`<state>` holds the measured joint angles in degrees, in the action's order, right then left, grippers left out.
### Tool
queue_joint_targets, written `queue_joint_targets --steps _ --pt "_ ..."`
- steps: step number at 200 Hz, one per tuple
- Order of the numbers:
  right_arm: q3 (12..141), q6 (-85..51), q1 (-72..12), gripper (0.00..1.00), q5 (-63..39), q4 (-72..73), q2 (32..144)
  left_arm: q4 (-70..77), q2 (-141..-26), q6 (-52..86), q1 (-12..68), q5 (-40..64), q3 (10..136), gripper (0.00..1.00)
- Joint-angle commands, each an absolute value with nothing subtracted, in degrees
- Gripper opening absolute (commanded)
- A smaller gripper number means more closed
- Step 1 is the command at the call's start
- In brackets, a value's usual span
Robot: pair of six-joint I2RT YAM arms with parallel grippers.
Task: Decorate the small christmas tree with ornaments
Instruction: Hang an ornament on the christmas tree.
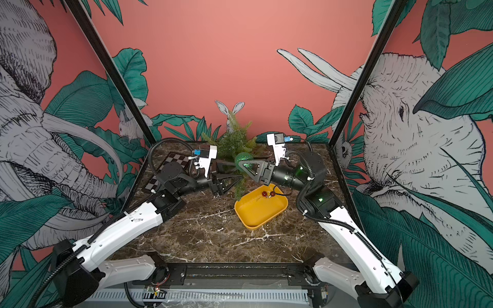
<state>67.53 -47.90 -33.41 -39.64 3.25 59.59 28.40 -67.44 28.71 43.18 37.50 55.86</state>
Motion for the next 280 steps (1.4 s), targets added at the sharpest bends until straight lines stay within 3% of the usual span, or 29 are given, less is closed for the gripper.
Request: queue_joint_targets --steps 1,43,109,157,202,280 --pt "67.29 -49.13 -33.05 0.62 -40.35 7.37 59.5 31.73 -67.18 29.82 42.88 40.34 55.4 0.59" --pt "66.68 -49.31 -32.32 0.62 -40.25 7.83 59.15 29.56 -65.39 28.47 42.73 39.56 54.76 0.41" --pt "65.87 -50.1 -31.38 0.62 -40.78 8.78 58.89 28.38 -64.2 28.09 42.03 38.94 53.61 0.23" --pt "65.3 -50.73 -30.94 0.62 -41.11 9.66 58.8 27.93 -64.94 28.12 41.75 39.64 54.36 0.0" --pt "64.76 -50.22 -30.47 0.62 -40.99 9.4 58.8 27.27 -65.16 27.36 41.75 38.8 55.28 0.0" --pt "66.33 -45.78 -29.55 0.62 -37.32 8.93 60.52 13.14 -66.16 20.5 41.69 29.01 62.97 0.0"
